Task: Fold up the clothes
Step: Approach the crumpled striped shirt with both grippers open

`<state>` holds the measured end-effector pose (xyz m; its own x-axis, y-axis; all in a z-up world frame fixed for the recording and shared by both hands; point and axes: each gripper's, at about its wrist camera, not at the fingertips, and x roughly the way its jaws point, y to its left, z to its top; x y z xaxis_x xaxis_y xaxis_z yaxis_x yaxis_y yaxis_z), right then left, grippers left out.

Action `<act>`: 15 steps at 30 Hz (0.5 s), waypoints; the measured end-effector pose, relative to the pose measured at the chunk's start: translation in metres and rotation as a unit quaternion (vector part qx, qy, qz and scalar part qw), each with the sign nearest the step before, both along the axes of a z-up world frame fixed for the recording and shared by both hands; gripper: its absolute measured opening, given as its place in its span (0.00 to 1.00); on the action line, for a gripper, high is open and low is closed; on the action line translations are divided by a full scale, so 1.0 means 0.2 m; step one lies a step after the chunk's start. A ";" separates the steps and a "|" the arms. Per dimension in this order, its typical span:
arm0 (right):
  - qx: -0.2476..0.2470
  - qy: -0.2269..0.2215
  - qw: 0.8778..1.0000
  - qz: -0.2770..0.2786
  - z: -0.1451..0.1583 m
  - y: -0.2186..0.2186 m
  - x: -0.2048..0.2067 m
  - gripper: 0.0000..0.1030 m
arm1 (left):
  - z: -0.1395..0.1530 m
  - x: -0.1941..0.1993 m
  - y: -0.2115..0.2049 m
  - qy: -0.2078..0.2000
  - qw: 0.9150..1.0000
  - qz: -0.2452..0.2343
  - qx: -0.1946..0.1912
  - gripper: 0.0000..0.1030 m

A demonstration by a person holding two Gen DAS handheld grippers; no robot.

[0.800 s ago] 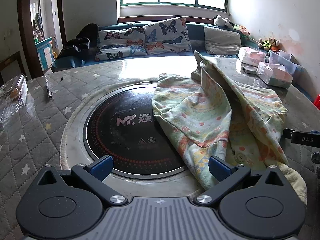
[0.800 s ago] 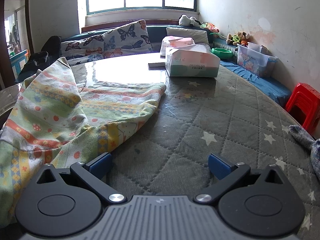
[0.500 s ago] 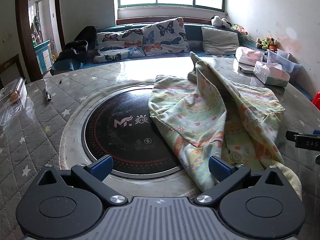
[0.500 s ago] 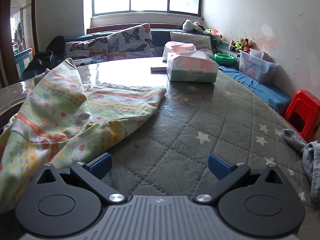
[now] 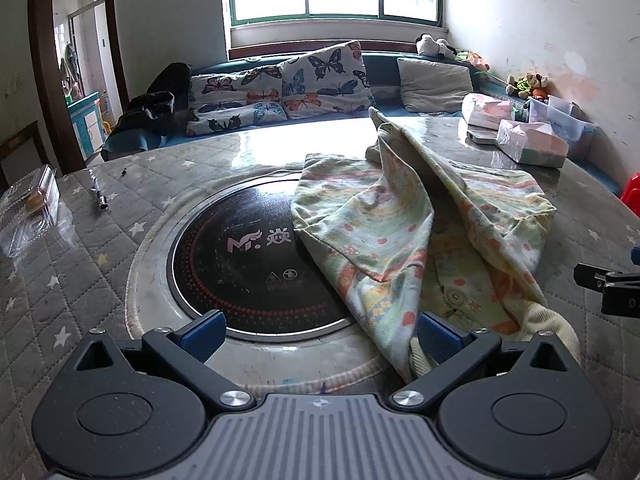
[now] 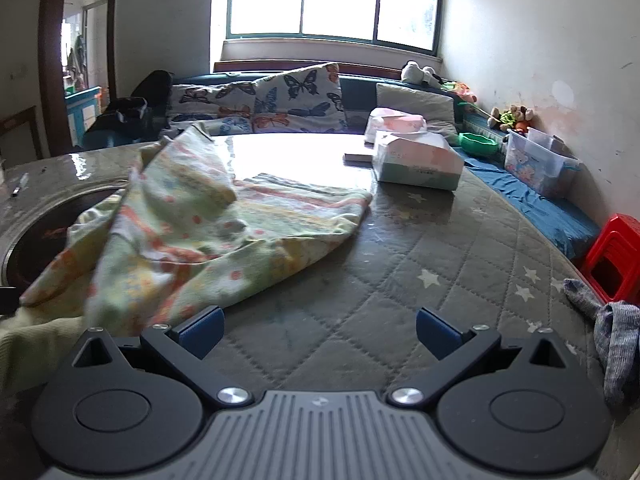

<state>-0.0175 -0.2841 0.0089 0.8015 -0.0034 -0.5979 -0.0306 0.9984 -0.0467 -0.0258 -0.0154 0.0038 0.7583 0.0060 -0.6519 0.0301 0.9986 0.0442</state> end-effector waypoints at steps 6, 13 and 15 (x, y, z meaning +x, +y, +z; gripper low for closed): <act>0.003 -0.007 1.000 0.021 0.02 0.06 -0.10 1.00 | 0.00 -0.06 -0.01 -0.005 1.000 -0.003 0.003 1.00; 0.000 -0.007 0.999 0.036 0.02 0.10 -0.17 1.00 | -0.08 -0.10 -0.08 0.013 0.999 -0.029 0.024 1.00; 0.001 -0.005 0.999 0.042 0.02 0.11 -0.18 1.00 | -0.12 -0.11 -0.11 0.018 0.999 -0.037 0.033 1.00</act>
<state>-0.0541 -0.2616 0.0123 0.8049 0.0655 -0.5897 -0.1136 0.9925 -0.0448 -0.0476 -0.0369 -0.0195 0.7348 -0.0057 -0.6782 0.1072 0.9884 0.1079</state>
